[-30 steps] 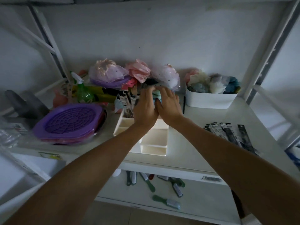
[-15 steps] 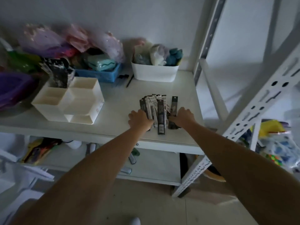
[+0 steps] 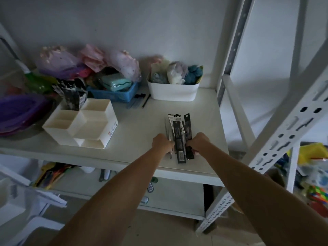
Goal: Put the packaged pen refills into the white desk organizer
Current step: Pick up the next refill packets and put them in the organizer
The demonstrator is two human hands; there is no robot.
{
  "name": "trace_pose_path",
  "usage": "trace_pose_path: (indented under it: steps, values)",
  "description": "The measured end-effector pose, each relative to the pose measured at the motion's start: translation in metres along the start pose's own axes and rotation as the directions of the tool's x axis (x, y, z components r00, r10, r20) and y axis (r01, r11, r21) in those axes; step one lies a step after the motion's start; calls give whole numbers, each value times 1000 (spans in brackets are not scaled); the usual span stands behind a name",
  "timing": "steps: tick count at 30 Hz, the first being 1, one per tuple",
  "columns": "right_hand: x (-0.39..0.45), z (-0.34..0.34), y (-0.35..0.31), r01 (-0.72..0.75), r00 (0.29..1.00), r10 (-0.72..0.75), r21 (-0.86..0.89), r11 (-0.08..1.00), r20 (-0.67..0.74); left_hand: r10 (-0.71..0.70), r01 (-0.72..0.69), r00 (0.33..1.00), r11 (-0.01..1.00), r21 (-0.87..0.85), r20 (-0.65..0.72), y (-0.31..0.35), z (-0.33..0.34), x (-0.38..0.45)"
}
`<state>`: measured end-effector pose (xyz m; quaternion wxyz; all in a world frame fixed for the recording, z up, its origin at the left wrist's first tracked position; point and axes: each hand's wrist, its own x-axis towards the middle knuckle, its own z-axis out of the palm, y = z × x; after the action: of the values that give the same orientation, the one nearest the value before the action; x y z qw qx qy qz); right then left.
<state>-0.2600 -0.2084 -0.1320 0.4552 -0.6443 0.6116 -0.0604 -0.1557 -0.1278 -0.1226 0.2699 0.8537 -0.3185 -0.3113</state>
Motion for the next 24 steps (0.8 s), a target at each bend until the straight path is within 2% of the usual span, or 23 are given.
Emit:
trace_pose_path:
  steps: [3,6,11,15,20,24]
  values:
    - [-3,0,-1,4,1000,-7,165,986,14,-18,22,999,995,-102,42,-2,-6,-1]
    - [-10,-3,-13,143,989,-128,243,959,-75,-8,16,999,983,-183,45,-5,-22,-7]
    - [-39,10,-62,394,918,-353,322,861,-180,117,-134,990,943,-305,-76,-11,-61,-10]
    - [-64,41,-113,523,852,-498,233,820,-163,221,-244,970,872,-424,-105,-18,-104,-9]
    - [-85,97,-183,592,789,-574,17,806,-221,281,-315,949,866,-388,-142,-46,-188,7]
    - [-90,153,-246,635,742,-604,17,772,-289,367,-399,917,848,-350,-156,-78,-267,38]
